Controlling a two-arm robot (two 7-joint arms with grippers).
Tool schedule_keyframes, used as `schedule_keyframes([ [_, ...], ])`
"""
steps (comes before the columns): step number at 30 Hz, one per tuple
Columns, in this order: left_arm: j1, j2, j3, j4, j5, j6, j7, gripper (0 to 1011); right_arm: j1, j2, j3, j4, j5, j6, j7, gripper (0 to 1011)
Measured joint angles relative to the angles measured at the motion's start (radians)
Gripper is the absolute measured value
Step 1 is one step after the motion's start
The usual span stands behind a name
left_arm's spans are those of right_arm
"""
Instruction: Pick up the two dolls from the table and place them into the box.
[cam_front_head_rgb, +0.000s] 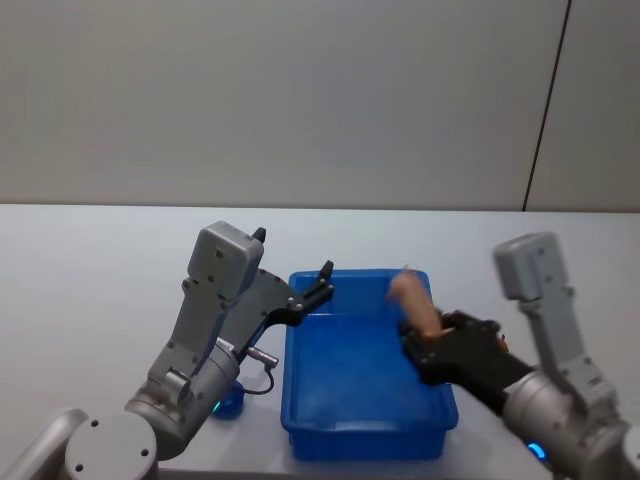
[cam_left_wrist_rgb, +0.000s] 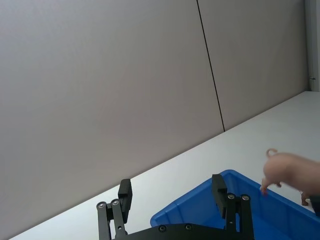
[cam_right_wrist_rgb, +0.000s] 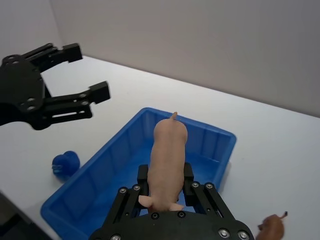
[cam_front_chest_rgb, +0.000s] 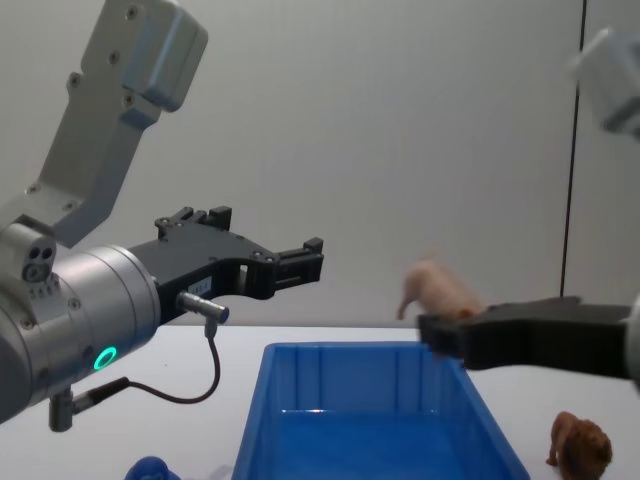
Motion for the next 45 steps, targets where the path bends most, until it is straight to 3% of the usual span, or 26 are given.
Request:
schedule_keyframes([
  [5, 0.000, 0.000, 0.000, 0.000, 0.000, 0.000, 0.000, 1001, 0.008, -0.026, -0.026, 0.010, -0.030, 0.035, 0.005, 411],
  [12, 0.000, 0.000, 0.000, 0.000, 0.000, 0.000, 0.000, 1001, 0.021, -0.062, -0.053, 0.039, -0.063, 0.058, -0.010, 653],
  [13, 0.000, 0.000, 0.000, 0.000, 0.000, 0.000, 0.000, 1001, 0.022, -0.064, -0.054, 0.042, -0.066, 0.058, -0.013, 653],
  [16, 0.000, 0.000, 0.000, 0.000, 0.000, 0.000, 0.000, 1001, 0.024, -0.071, -0.057, 0.049, -0.071, 0.051, -0.025, 790],
  [20, 0.000, 0.000, 0.000, 0.000, 0.000, 0.000, 0.000, 1001, 0.024, -0.073, -0.055, 0.052, -0.072, 0.030, -0.042, 900],
  [25, 0.000, 0.000, 0.000, 0.000, 0.000, 0.000, 0.000, 1001, 0.017, -0.063, -0.038, 0.049, -0.060, 0.004, -0.061, 1001],
  [45, 0.000, 0.000, 0.000, 0.000, 0.000, 0.000, 0.000, 1001, -0.027, 0.035, 0.056, 0.023, 0.025, -0.026, -0.101, 1001],
])
